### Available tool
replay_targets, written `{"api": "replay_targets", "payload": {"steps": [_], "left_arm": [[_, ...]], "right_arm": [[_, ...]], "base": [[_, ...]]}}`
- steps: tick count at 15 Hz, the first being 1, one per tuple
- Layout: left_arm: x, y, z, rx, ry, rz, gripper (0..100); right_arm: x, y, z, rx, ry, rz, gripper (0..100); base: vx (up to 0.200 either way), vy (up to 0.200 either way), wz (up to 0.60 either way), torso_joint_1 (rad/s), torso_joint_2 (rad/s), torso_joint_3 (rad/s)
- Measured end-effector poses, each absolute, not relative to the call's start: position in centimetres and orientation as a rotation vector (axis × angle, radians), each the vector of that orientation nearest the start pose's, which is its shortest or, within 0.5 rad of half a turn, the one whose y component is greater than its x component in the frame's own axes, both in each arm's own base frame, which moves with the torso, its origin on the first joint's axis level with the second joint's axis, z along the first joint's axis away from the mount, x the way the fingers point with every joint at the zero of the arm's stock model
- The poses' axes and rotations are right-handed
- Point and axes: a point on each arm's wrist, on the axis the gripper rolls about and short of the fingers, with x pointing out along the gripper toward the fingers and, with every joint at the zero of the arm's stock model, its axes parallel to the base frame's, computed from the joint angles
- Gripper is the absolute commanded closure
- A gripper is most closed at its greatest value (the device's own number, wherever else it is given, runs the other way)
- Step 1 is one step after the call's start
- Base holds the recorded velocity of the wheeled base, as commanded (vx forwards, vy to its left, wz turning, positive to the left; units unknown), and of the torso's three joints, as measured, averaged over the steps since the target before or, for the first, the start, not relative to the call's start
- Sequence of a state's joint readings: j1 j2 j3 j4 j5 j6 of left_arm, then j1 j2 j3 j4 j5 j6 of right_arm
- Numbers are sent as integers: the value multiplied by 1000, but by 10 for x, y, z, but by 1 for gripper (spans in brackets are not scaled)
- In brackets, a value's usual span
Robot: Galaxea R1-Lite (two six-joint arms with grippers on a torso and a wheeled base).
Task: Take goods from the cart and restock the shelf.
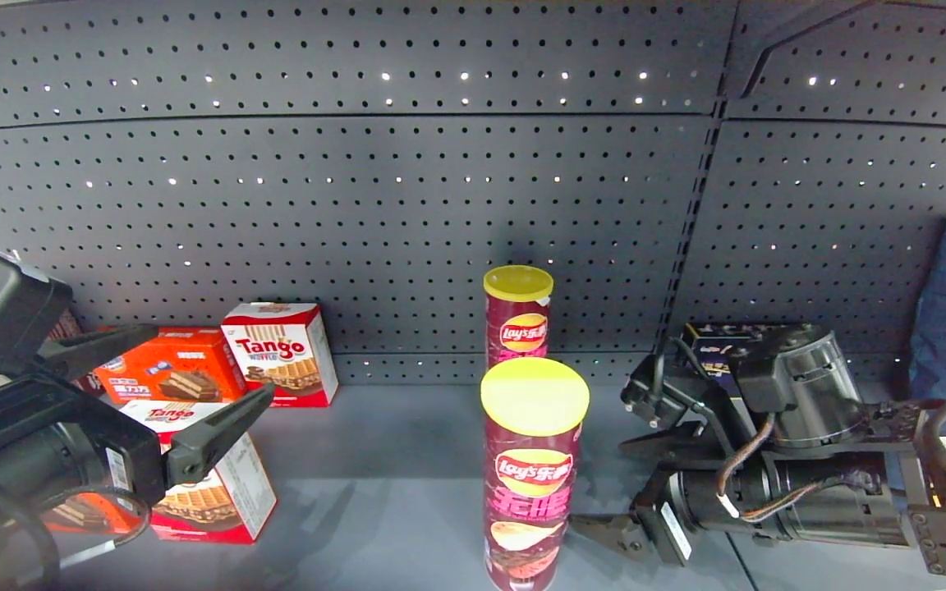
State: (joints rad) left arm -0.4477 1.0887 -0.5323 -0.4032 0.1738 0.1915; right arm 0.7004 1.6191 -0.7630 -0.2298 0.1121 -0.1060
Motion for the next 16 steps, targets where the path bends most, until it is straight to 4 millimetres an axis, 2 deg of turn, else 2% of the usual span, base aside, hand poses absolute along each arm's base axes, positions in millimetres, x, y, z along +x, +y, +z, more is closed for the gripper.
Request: {"api": "replay_targets", "payload": {"steps": [3, 5, 7, 9, 10, 12, 14, 16], "left_arm": [[134, -59, 225, 227, 104, -279, 0], [128, -50, 228, 213, 79, -232, 0], [117, -37, 230, 190, 47, -167, 0], [100, -24, 224, 175, 25, -94, 0], [90, -18, 219, 172, 17, -52, 0], [66, -7, 198, 172, 21, 40, 0], [41, -1, 176, 174, 29, 105, 0], [19, 4, 155, 183, 48, 151, 0]], "right_arm": [[204, 157, 181, -186, 487, 749, 0], [197, 130, 208, -116, 388, 663, 0], [178, 94, 228, -67, 289, 562, 0], [146, 55, 234, -32, 202, 431, 0], [127, 38, 232, -19, 164, 359, 0], [81, 12, 212, -4, 97, 203, 0], [43, 2, 182, -2, 46, 88, 0], [14, 1, 150, -5, 32, 18, 0]], "base": [[0, 0, 0, 0, 0, 0], [0, 0, 0, 0, 0, 0], [0, 0, 0, 0, 0, 0], [0, 0, 0, 0, 0, 0], [0, 0, 0, 0, 0, 0], [0, 0, 0, 0, 0, 0], [0, 0, 0, 0, 0, 0], [0, 0, 0, 0, 0, 0]]}}
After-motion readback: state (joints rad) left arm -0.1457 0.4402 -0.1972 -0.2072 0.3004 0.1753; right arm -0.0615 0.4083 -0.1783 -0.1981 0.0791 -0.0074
